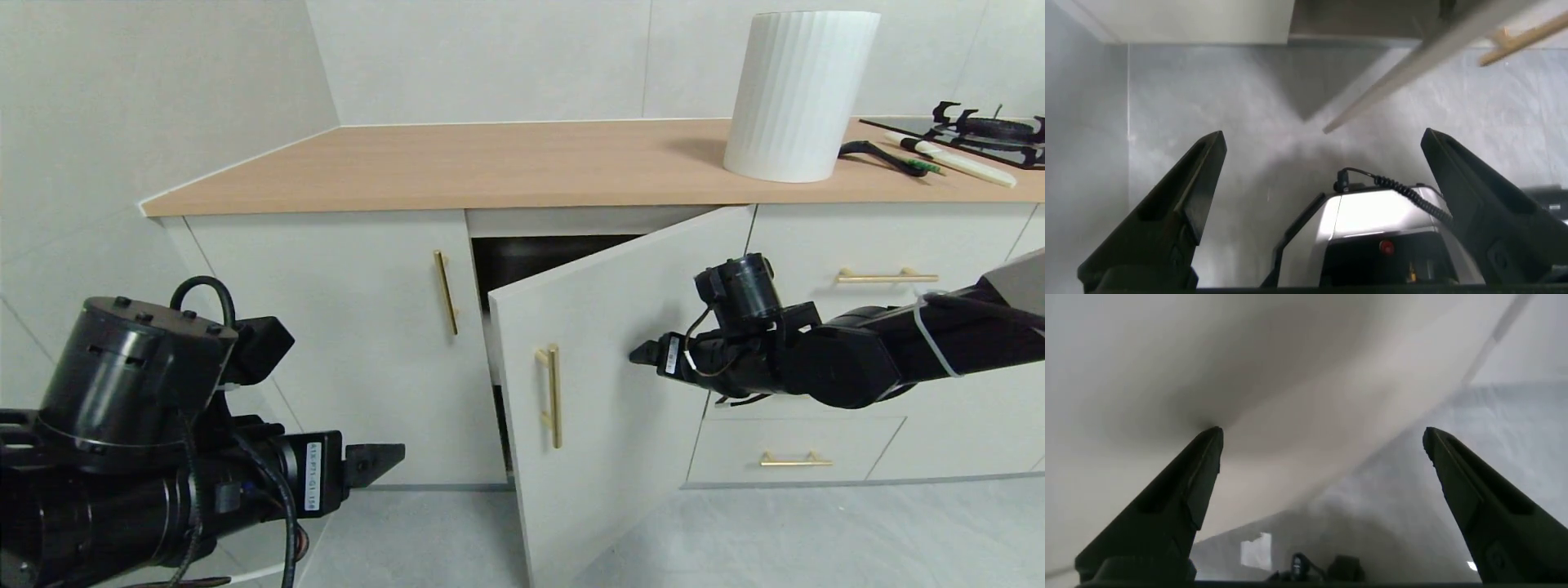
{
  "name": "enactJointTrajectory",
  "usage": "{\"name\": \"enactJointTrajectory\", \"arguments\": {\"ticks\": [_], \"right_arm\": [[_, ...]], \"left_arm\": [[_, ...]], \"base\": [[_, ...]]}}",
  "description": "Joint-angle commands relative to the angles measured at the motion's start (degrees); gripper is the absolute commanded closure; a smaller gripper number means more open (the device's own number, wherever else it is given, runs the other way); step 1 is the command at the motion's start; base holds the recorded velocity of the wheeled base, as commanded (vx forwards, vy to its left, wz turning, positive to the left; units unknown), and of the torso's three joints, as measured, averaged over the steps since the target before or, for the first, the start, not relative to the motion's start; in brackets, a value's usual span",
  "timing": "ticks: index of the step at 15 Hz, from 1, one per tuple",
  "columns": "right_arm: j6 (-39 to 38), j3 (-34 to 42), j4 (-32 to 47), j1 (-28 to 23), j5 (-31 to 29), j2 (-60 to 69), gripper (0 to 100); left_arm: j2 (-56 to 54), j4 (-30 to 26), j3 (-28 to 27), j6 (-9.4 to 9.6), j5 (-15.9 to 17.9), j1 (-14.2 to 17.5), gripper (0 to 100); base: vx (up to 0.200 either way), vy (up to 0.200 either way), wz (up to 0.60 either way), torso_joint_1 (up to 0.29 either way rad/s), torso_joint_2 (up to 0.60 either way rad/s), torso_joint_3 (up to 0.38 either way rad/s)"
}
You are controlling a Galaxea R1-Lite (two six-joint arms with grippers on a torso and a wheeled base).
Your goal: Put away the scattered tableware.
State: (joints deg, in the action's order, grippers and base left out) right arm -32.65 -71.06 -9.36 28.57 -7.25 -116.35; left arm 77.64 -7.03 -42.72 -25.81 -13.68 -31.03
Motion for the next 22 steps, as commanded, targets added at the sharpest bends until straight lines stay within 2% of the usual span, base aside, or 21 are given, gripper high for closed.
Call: {"name": "enactJointTrajectory", "arguments": {"ticks": [1, 5, 11, 16, 21, 22], "right_arm": [[-0.2, 0.0, -0.5, 0.1, 0.0, 0.2, 0], [-2.6, -0.4, -0.6, 1.1, 0.0, 0.3, 0], [-8.4, -2.1, -7.1, 1.9, -0.4, -1.3, 0], [-12.7, -9.1, -7.2, 1.7, -8.5, -7.2, 0], [-15.6, -13.1, -7.2, 0.3, -10.8, -9.7, 0], [-15.8, -14.5, -7.8, -0.1, -12.8, -11.0, 0]], "left_arm": [[0.1, 0.0, 0.0, -0.03, 0.0, 0.0, 0], [0.1, 0.0, -0.1, -0.03, -0.3, 0.0, 0], [0.1, 0.0, 0.0, -0.03, -0.3, 0.0, 0], [0.1, 0.0, 0.0, -0.03, -0.3, 0.1, 0], [0.1, 0.0, 0.0, -0.03, -0.3, 0.0, 0], [0.1, 0.0, 0.0, -0.03, -0.3, 0.0, 0]], "base": [[0.0, 0.0, 0.0, 0.0, 0.0, 0.0], [0.0, 0.0, 0.0, 0.0, 0.0, 0.0], [0.0, 0.0, 0.0, 0.0, 0.0, 0.0], [0.0, 0.0, 0.0, 0.0, 0.0, 0.0], [0.0, 0.0, 0.0, 0.0, 0.0, 0.0], [0.0, 0.0, 0.0, 0.0, 0.0, 0.0]]}}
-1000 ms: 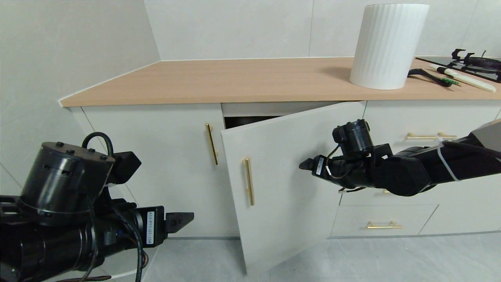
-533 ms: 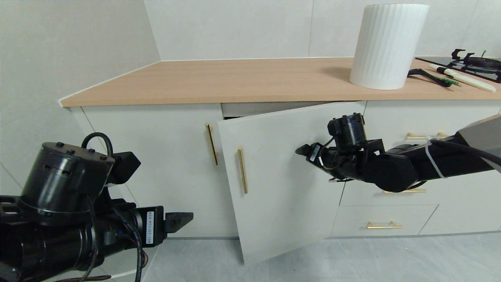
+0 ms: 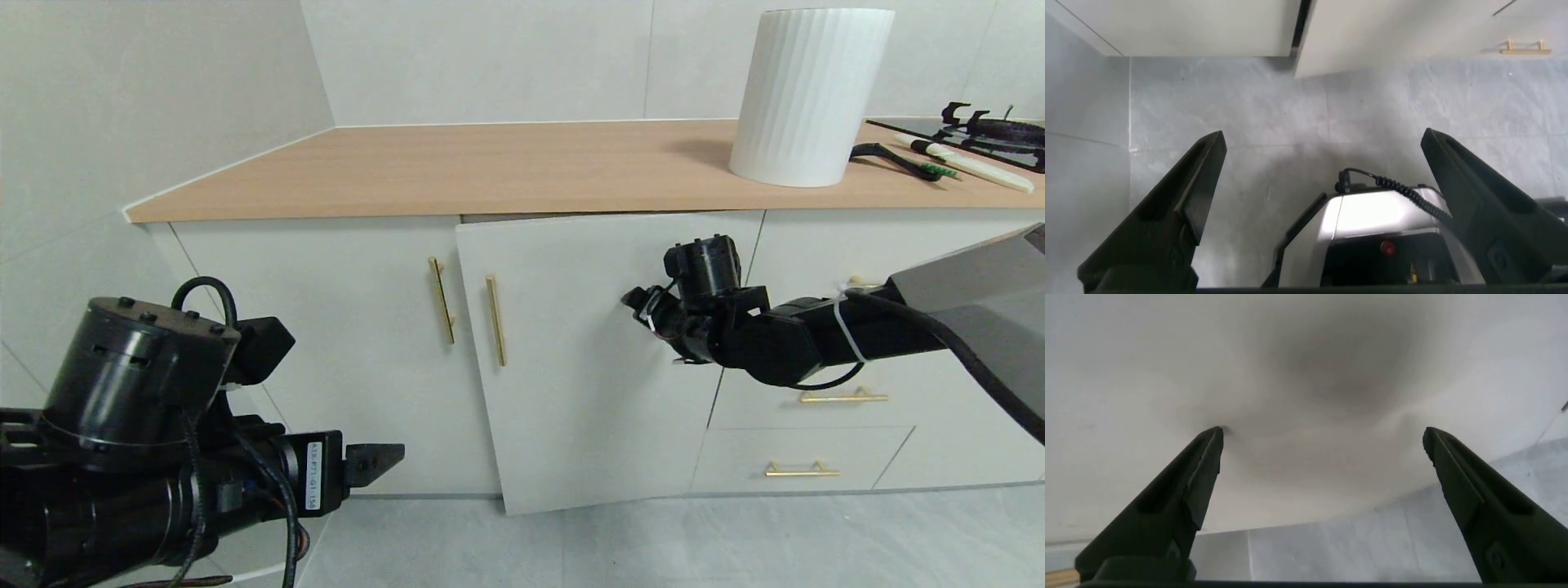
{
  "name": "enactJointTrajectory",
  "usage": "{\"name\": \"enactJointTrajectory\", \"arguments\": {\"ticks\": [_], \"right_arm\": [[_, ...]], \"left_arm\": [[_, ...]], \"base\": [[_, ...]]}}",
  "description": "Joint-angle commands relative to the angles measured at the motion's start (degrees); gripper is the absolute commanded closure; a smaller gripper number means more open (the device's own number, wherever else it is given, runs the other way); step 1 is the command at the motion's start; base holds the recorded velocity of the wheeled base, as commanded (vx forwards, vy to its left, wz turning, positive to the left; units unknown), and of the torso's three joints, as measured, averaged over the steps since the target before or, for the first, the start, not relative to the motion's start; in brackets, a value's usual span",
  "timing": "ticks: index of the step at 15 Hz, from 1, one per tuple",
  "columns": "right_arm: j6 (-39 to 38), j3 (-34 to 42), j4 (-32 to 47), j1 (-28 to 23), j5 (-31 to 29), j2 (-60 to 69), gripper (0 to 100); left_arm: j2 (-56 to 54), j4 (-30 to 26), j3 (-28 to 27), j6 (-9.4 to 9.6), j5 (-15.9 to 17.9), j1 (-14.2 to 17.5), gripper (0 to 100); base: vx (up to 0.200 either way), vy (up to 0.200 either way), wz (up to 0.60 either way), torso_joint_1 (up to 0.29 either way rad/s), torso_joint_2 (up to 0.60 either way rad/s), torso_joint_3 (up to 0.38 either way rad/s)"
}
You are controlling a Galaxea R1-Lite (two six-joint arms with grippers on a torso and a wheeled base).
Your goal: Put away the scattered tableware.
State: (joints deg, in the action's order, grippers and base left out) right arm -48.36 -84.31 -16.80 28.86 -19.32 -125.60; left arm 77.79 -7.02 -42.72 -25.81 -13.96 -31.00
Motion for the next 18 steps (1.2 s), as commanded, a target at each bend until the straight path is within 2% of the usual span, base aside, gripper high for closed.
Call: {"name": "enactJointTrajectory", "arguments": {"ticks": [1, 4, 14, 16, 18], "right_arm": [[0.0, -1.5, -1.6, -0.5, -2.1, -2.5, 0], [0.2, -1.5, -3.9, -0.8, -3.3, -3.3, 0], [0.4, -0.3, -3.4, -1.0, -3.4, -1.7, 0], [0.4, 3.5, -3.4, -0.6, 0.1, 1.8, 0], [1.1, 13.9, -3.9, 0.1, 9.0, 9.2, 0]], "left_arm": [[0.0, 0.0, 0.0, -0.03, 0.0, 0.0, 0], [0.0, 0.0, 0.0, -0.03, 0.0, 0.0, 0], [0.0, 0.0, 0.0, -0.03, 0.0, 0.1, 0], [0.0, 0.0, 0.0, -0.03, 0.0, 0.1, 0], [0.0, 0.0, 0.0, -0.03, 0.0, 0.1, 0]], "base": [[0.0, 0.0, 0.0, 0.0, 0.0, 0.0], [0.0, 0.0, 0.0, 0.0, 0.0, 0.0], [0.0, 0.0, 0.0, 0.0, 0.0, 0.0], [0.0, 0.0, 0.0, 0.0, 0.0, 0.0], [0.0, 0.0, 0.0, 0.0, 0.0, 0.0]]}}
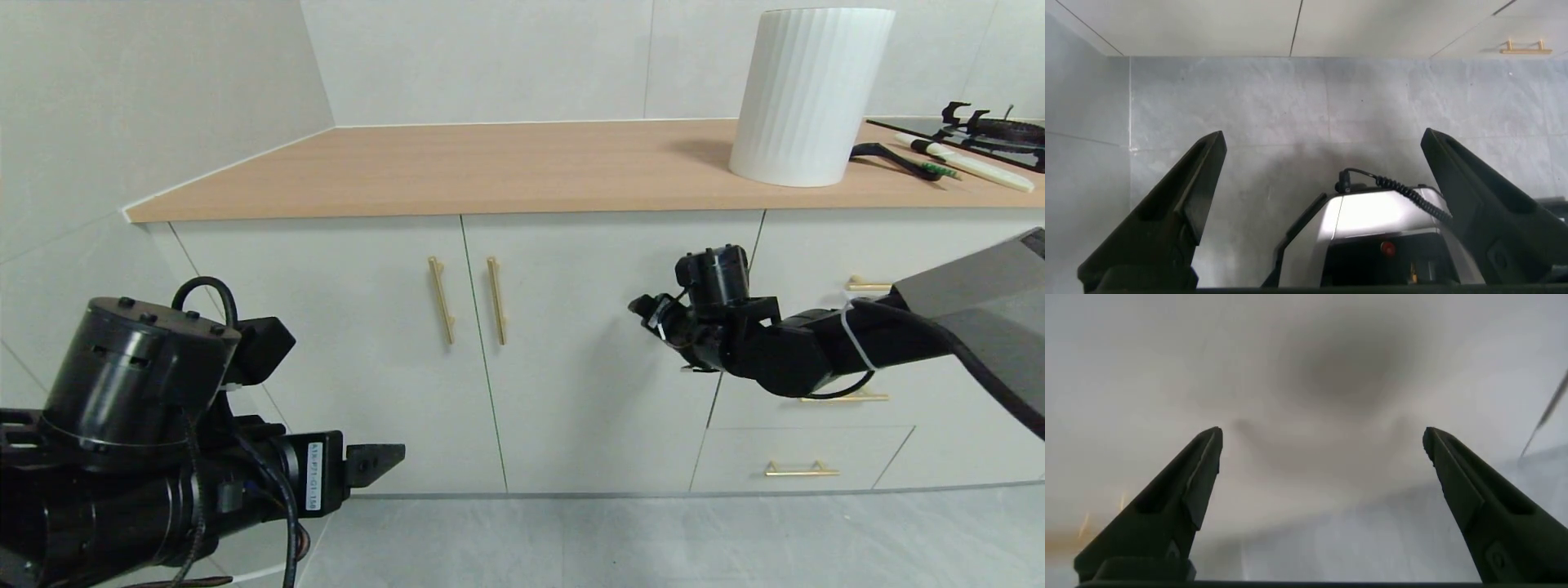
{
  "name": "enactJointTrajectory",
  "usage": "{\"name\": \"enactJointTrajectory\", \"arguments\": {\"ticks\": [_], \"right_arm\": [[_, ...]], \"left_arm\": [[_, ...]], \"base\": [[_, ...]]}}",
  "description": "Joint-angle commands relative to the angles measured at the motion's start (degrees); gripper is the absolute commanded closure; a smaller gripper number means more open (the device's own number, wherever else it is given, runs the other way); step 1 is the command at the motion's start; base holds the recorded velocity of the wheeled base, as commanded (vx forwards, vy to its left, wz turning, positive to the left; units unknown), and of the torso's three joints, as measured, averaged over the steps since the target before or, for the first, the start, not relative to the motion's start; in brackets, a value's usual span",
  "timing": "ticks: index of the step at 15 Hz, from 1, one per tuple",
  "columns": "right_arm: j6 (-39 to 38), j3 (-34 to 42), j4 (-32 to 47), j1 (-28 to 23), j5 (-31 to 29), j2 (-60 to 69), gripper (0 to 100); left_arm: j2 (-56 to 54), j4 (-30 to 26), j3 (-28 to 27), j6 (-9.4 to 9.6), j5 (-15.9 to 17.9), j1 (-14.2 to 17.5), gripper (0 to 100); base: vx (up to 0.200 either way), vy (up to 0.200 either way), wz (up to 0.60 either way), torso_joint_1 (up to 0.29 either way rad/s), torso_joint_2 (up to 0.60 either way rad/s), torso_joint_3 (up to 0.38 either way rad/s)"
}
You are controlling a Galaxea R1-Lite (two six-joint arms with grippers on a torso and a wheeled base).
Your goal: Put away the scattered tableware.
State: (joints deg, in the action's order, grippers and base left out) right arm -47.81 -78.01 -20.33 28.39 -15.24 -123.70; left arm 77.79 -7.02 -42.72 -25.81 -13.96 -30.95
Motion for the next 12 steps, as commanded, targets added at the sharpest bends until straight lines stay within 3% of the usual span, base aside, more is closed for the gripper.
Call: {"name": "enactJointTrajectory", "arguments": {"ticks": [1, 2, 4, 10, 12], "right_arm": [[2.4, 11.6, -0.3, 0.4, 10.6, 10.7, 0], [6.1, 16.4, -0.5, 0.4, 16.3, 14.8, 0], [12.4, 21.6, -3.3, 0.5, 18.7, 18.7, 0], [22.1, 37.2, -11.4, 0.2, 11.8, 35.4, 0], [26.3, 44.3, -13.0, -0.1, 6.7, 44.9, 0]], "left_arm": [[0.0, 0.0, 0.0, -0.03, 0.0, 0.0, 0], [-0.1, 0.0, 0.0, -0.03, 0.0, 0.0, 0], [-0.9, 0.0, 0.0, -0.03, 0.0, 0.0, 0], [-8.9, 0.0, 1.8, 0.49, -0.4, 0.2, 0], [-16.5, 0.0, 4.9, 3.22, -0.3, 1.9, 0]], "base": [[0.0, 0.0, 0.0, 0.0, 0.0, 0.0], [0.0, 0.0, 0.0, 0.0, 0.0, 0.0], [0.0, 0.0, 0.0, 0.0, 0.0, 0.0], [0.0, 0.0, 0.0, 0.0, 0.0, 0.0], [0.0, 0.0, 0.0, 0.0, 0.0, 0.0]]}}
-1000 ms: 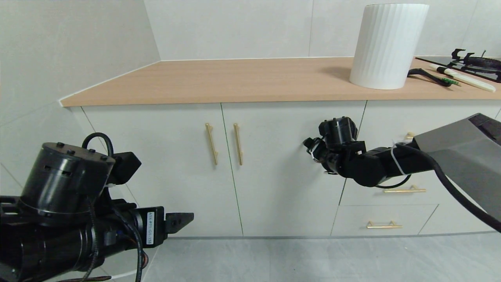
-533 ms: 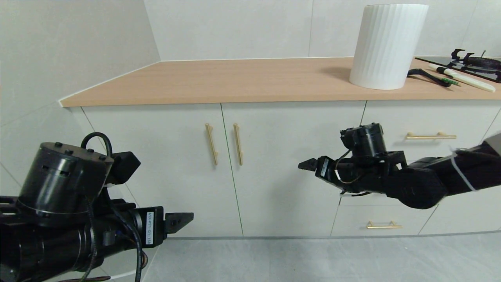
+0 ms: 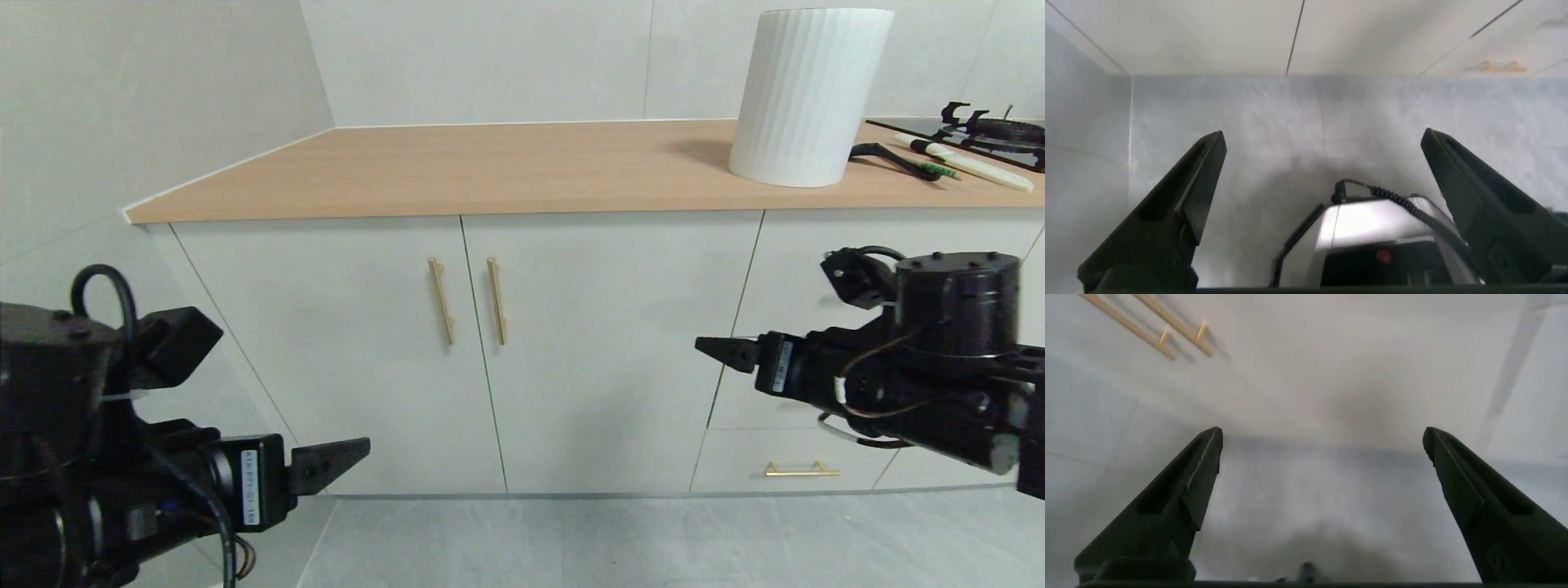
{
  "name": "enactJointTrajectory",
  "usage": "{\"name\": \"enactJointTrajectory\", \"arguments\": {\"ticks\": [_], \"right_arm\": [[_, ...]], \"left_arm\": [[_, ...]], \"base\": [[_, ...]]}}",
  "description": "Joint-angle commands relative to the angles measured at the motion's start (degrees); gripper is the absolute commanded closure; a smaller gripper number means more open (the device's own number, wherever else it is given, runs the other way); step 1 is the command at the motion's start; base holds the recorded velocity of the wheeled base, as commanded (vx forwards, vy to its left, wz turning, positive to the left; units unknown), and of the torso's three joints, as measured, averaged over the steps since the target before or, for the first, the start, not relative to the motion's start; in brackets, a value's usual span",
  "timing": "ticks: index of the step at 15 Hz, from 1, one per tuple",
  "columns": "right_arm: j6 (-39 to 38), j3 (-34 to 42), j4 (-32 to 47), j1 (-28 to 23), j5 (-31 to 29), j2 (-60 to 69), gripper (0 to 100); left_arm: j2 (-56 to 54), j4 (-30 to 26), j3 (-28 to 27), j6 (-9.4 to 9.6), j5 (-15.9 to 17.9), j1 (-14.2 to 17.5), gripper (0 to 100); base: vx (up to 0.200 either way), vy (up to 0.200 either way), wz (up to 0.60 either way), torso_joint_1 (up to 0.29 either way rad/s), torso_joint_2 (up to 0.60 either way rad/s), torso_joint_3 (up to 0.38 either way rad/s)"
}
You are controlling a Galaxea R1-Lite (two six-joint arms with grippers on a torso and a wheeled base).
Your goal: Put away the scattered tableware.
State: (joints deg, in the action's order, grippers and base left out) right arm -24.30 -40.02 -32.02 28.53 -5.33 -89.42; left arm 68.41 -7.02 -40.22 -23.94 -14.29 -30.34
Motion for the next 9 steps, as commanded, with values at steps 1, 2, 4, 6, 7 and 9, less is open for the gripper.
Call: {"name": "enactJointTrajectory", "arguments": {"ticks": [1, 2, 4, 6, 7, 9], "right_arm": [[5.2, 10.0, -1.3, -1.6, -5.0, 17.6, 0], [6.9, 12.2, -0.8, -3.4, -5.0, 23.4, 0], [12.3, 17.1, 0.5, -6.6, -5.2, 34.6, 0], [20.0, 20.5, 4.9, -9.1, -5.4, 45.6, 0], [22.5, 21.2, 10.0, -10.1, -5.5, 53.3, 0], [22.8, 21.1, 20.7, -14.2, -5.6, 64.5, 0]], "left_arm": [[-12.4, 0.0, 5.9, 3.38, 0.0, 2.4, 0], [-18.0, 0.0, 8.6, 5.13, 0.0, 3.3, 0], [-30.0, 0.0, 10.9, 8.12, 0.8, 8.7, 0], [-37.6, -0.1, 10.6, 8.21, 0.8, 12.2, 0], [-42.0, -0.1, 10.5, 8.3, 0.8, 13.6, 0], [-47.8, -0.2, 10.9, 9.09, 0.8, 15.9, 0]], "base": [[0.0, 0.0, 0.0, 0.0, 0.0, 0.0], [0.0, 0.0, 0.0, 0.0, 0.0, 0.0], [0.0, 0.0, 0.0, 0.0, 0.0, 0.0], [0.0, 0.0, 0.0, 0.0, 0.0, 0.0], [0.0, 0.0, 0.0, 0.0, 0.0, 0.0], [0.0, 0.0, 0.0, 0.0, 0.0, 0.0]]}}
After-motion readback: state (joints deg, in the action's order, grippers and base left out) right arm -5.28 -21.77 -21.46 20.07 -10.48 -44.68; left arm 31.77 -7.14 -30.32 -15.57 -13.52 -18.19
